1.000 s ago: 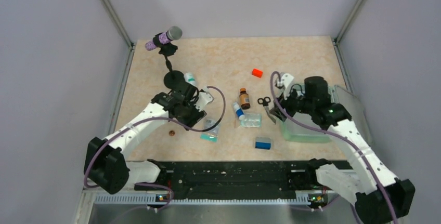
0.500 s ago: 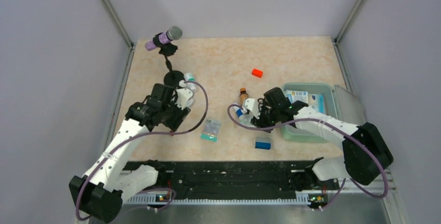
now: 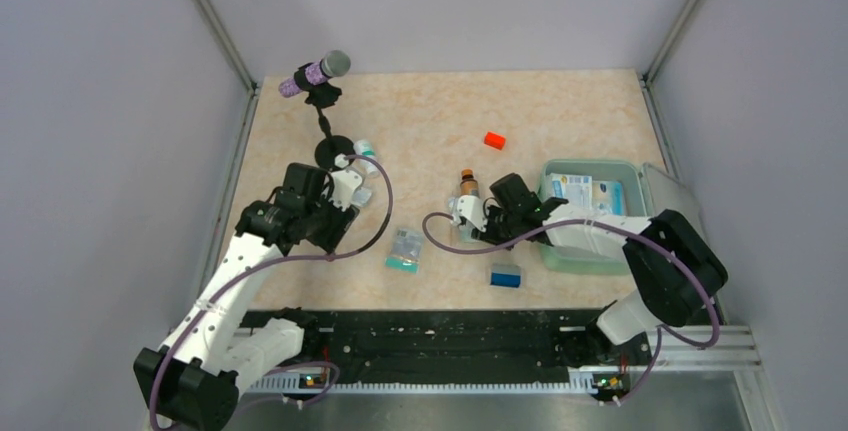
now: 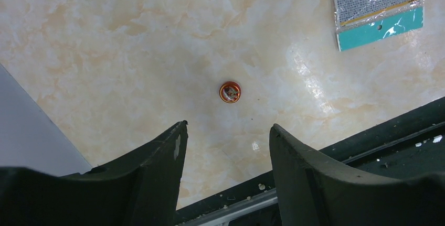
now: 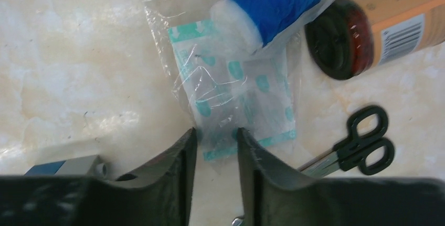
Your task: Organize the medicine kit
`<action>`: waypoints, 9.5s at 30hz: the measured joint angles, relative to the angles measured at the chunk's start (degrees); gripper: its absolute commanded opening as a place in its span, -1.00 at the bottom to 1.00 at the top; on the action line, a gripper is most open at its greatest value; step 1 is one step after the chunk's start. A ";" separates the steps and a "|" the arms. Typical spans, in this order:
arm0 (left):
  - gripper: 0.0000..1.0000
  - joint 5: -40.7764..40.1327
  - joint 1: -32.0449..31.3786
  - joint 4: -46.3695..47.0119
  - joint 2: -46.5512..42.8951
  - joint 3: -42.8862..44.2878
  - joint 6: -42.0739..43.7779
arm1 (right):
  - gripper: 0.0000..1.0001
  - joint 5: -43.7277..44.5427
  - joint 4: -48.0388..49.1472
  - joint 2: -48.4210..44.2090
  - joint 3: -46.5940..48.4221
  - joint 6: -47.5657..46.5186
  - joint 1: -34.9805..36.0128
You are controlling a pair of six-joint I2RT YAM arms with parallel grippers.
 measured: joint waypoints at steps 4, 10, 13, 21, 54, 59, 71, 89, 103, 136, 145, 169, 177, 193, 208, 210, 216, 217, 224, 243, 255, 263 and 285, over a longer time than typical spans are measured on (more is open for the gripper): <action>0.27 0.02 0.00 0.00 0.00 0.00 0.00 | -1.00 1.22 2.67 2.32 1.18 -0.37 0.02; 0.26 0.04 0.00 0.02 0.00 0.00 0.02 | -1.00 2.12 1.16 0.90 1.01 -0.74 0.00; 0.26 0.07 0.00 0.07 0.00 0.00 0.00 | -1.00 0.57 -4.48 -5.46 0.98 -1.14 0.00; 0.26 2.93 0.07 2.43 0.15 0.00 -0.22 | -1.00 -5.73 -20.57 -27.74 5.35 -3.54 -0.42; 0.25 7.63 0.66 2.99 -1.55 0.02 -0.55 | -1.00 25.70 -8.87 -31.61 1.75 28.37 -33.59; 0.25 7.63 0.66 2.97 -2.16 0.02 -0.52 | -1.00 27.65 -7.69 -25.73 1.75 33.77 -35.04; 0.25 7.63 0.66 2.97 -2.86 0.02 0.04 | -1.00 31.36 -4.37 -16.35 1.40 41.07 -37.70; 0.25 7.63 0.66 2.97 -2.99 0.02 0.20 | -1.00 27.43 -3.76 -5.55 1.75 46.01 -42.91; 0.26 7.58 0.66 2.95 -4.20 -1.38 1.40 | -0.39 22.67 -7.58 -3.15 7.26 53.37 -43.19; 0.23 12.59 -12.52 6.36 35.54 9.46 -11.34 | 0.36 -20.00 -20.06 -41.83 0.55 19.47 -28.24; 0.15 9.44 -12.52 7.37 45.64 11.04 -15.15 | 0.36 -19.39 -21.14 -43.69 -2.89 16.11 -28.13; 0.10 6.71 -13.62 6.29 48.83 25.18 -12.11 | 0.36 -18.29 -21.31 -44.98 -3.50 14.12 -28.13; 0.05 6.91 -13.62 9.60 48.96 20.68 -11.89 | 0.36 -17.92 -20.90 -46.36 -4.28 14.10 -28.13; 0.15 -14.14 -13.60 16.55 44.28 16.61 -7.98 | 0.36 -17.11 -20.41 -45.77 -5.70 14.16 -28.13; -0.33 -29.53 -10.29 20.15 55.23 18.12 -6.25 | 0.36 -16.24 -20.39 -45.64 -5.70 14.25 -28.13; -0.56 -29.44 -10.29 20.15 55.32 18.16 -5.99 | 0.35 -16.22 -20.39 -45.68 -5.73 14.25 -28.13; -1.00 -27.71 -10.29 19.96 55.04 18.08 -5.11 | 0.35 -16.22 -20.39 -45.86 -5.73 14.25 -28.13; -1.00 -27.06 -10.29 19.91 54.53 17.88 -5.07 | 0.35 -16.22 -20.39 -45.86 -5.73 14.25 -28.13; -1.00 -15.34 -10.14 12.55 41.48 17.46 -5.20 | 0.39 -17.44 -20.94 -45.81 -5.49 14.19 -28.13; -1.00 49.70 -10.10 -19.96 26.27 28.89 15.02 | 0.47 -48.28 -10.40 -36.70 7.56 23.41 -26.53; -1.00 70.51 -10.10 -31.10 37.64 40.28 23.23 | 0.54 -53.94 5.25 -29.16 7.50 39.58 -20.33; -1.00 75.71 -10.10 -34.53 39.67 40.68 26.05 | 0.53 -53.96 5.66 -22.08 10.16 39.52 -14.80; -0.43 74.51 -10.10 -33.48 42.34 42.45 21.94 | -1.00 -53.44 -2.75 -16.85 12.24 29.53 -7.50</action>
